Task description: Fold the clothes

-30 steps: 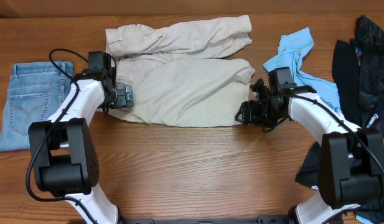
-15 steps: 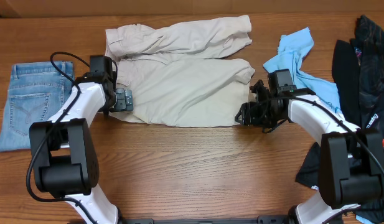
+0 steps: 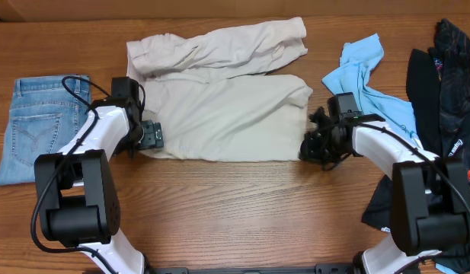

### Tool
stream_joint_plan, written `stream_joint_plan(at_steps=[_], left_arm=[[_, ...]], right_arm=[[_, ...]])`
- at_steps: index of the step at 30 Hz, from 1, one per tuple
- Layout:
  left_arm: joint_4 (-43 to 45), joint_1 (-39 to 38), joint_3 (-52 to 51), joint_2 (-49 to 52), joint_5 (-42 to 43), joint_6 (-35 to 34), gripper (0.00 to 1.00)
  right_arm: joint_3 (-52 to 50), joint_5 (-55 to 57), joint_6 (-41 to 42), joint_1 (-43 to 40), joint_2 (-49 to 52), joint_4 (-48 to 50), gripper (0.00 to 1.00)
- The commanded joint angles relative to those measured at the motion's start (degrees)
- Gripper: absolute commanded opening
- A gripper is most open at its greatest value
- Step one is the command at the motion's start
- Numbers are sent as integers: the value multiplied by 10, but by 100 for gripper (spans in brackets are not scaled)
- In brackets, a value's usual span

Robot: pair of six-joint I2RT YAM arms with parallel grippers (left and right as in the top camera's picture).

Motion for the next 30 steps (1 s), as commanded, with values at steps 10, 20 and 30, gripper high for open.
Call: stream_joint_plan(at_steps=[10,20,30], left_arm=[[-191,0,-24,10,30,-88,4],[-219,0,-24,-27,-34,-94,4],[-160,0,-24,-152,-87,-133,100]], right_arm=[[16,280,183,-46,-133,-258,4],[-2,279,199,-46,-202,-298,4],[-2,279,195,-46,-314,-207,41]])
